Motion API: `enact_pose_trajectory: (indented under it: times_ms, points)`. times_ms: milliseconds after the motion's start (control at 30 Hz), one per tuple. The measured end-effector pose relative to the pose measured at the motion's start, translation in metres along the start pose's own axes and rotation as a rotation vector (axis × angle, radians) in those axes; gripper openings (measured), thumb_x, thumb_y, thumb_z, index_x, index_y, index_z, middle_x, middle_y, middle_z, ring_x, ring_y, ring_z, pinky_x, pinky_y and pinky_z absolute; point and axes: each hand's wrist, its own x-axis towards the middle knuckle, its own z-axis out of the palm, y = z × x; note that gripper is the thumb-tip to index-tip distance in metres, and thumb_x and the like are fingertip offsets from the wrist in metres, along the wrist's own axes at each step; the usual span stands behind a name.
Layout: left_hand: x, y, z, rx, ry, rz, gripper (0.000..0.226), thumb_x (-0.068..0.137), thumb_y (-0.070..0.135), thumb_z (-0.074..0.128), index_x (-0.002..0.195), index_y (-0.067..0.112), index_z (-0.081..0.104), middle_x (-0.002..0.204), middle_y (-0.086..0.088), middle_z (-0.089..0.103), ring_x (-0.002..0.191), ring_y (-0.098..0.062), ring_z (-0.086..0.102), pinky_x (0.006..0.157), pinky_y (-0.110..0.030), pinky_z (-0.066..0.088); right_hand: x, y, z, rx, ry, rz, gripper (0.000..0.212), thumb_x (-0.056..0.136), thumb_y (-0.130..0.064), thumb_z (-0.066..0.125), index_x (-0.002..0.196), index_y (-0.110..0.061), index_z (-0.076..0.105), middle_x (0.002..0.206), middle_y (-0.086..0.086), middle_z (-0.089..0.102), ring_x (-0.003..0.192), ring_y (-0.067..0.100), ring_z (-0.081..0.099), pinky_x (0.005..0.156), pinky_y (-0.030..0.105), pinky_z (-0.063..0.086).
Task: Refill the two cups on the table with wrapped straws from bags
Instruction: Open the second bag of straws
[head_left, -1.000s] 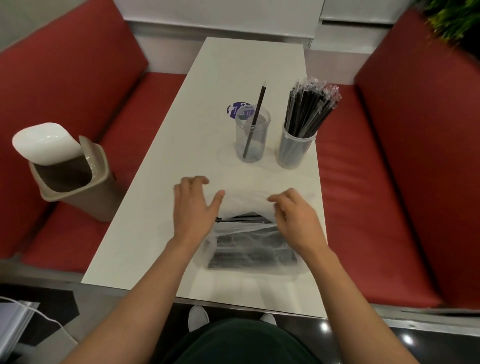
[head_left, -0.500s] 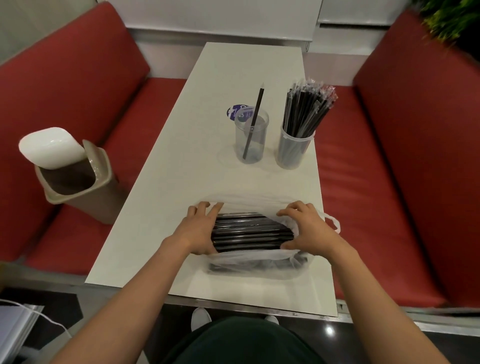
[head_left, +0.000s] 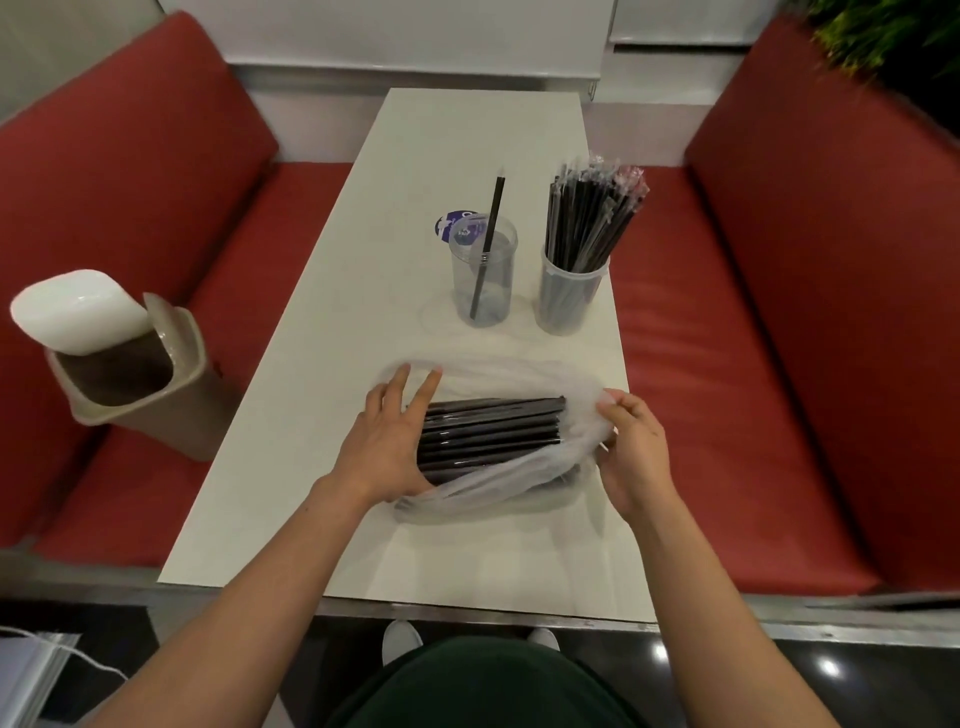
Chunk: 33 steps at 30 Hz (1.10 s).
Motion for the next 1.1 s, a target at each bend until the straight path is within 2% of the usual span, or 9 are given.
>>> enact_pose_trajectory:
  times_ms: [67,200,300,433,500,633,800,967,1100]
  points:
    - [-0.004,0.0,0.009,-0.007,-0.032,0.008,0.143,0.067,0.05,0.088,0.16,0.037,-0.019,0.17,-0.007,-0.013,0.155,-0.033,0.0,0.122,-0.044,0.031,0.008,0.016,-0.011,-0.02,0.048,0.039,0.005,0.101,-0.012,0.063,0.103,-0.014,0.067,0.094,0.003,0.07,0.085,0.02,0.065,0.07,0.032,0.054]
    - [-0.014,-0.005,0.03,-0.004,-0.074,-0.003,0.144,0.066,0.056,0.088,0.159,0.038,-0.021,0.171,-0.007,-0.01,0.156,-0.033,0.001,0.122,-0.045,0.03,0.012,0.05,-0.044,-1.021,0.197,-0.242,0.02,0.098,-0.03,0.068,0.108,-0.014,0.061,0.096,0.003,0.065,0.096,0.03,0.062,0.076,0.037,0.046]
    - [-0.014,-0.009,0.034,-0.025,-0.07,-0.001,0.143,0.066,0.063,0.086,0.16,0.037,-0.019,0.171,-0.007,-0.007,0.156,-0.033,0.001,0.124,-0.045,0.026,0.009,0.054,-0.047,-1.344,0.167,-0.332,0.026,0.103,-0.037,0.06,0.102,-0.014,0.069,0.109,0.006,0.06,0.107,0.029,0.056,0.077,0.04,0.049]
    - [-0.015,-0.015,0.033,-0.054,-0.053,-0.004,0.141,0.066,0.067,0.084,0.161,0.038,-0.016,0.171,-0.008,-0.005,0.156,-0.033,0.0,0.124,-0.047,0.024,0.011,0.04,-0.048,-1.2,-0.101,-0.263,0.026,0.106,-0.031,0.056,0.09,-0.018,0.071,0.09,-0.001,0.069,0.092,0.029,0.063,0.072,0.035,0.045]
    - [-0.017,-0.019,0.035,-0.062,-0.05,-0.007,0.139,0.066,0.068,0.082,0.161,0.038,-0.015,0.171,-0.008,-0.005,0.156,-0.032,0.001,0.125,-0.047,0.024,0.007,0.032,-0.046,-0.971,-0.123,-0.184,0.017,0.1,-0.036,0.067,0.106,-0.02,0.069,0.101,-0.003,0.069,0.096,0.023,0.065,0.079,0.032,0.048]
    - [-0.02,-0.019,0.038,-0.1,-0.035,-0.017,0.138,0.066,0.066,0.084,0.161,0.039,-0.013,0.171,-0.006,-0.005,0.156,-0.03,0.001,0.124,-0.047,0.028,0.007,0.035,-0.037,-0.924,0.002,-0.177,0.065,0.085,-0.041,0.084,0.131,-0.02,0.045,0.116,-0.002,0.054,0.096,0.022,0.064,0.091,0.039,0.054]
    - [-0.019,-0.016,0.037,-0.14,-0.026,-0.012,0.139,0.065,0.065,0.085,0.161,0.04,-0.012,0.171,-0.004,-0.007,0.156,-0.027,0.0,0.12,-0.049,0.036,0.014,0.042,-0.024,-0.659,-0.051,-0.009,0.021,0.099,-0.024,0.065,0.119,-0.023,0.059,0.103,0.01,0.074,0.088,0.028,0.069,0.082,0.047,0.057]
    - [-0.017,-0.015,0.036,-0.129,-0.041,-0.016,0.138,0.065,0.066,0.084,0.161,0.039,-0.012,0.171,-0.003,-0.006,0.156,-0.027,0.0,0.118,-0.047,0.038,0.006,0.053,-0.021,-1.356,0.111,-0.398,0.022,0.1,-0.023,0.06,0.098,-0.009,0.077,0.103,0.011,0.068,0.099,0.035,0.063,0.072,0.037,0.048]
    - [-0.02,-0.017,0.037,-0.113,-0.031,-0.005,0.138,0.066,0.066,0.084,0.162,0.037,-0.011,0.171,-0.004,-0.004,0.156,-0.027,0.002,0.119,-0.046,0.036,-0.002,0.035,-0.019,-1.404,-0.003,-0.163,0.039,0.096,-0.026,0.06,0.132,-0.009,0.061,0.113,0.012,0.072,0.116,0.039,0.062,0.087,0.041,0.05]
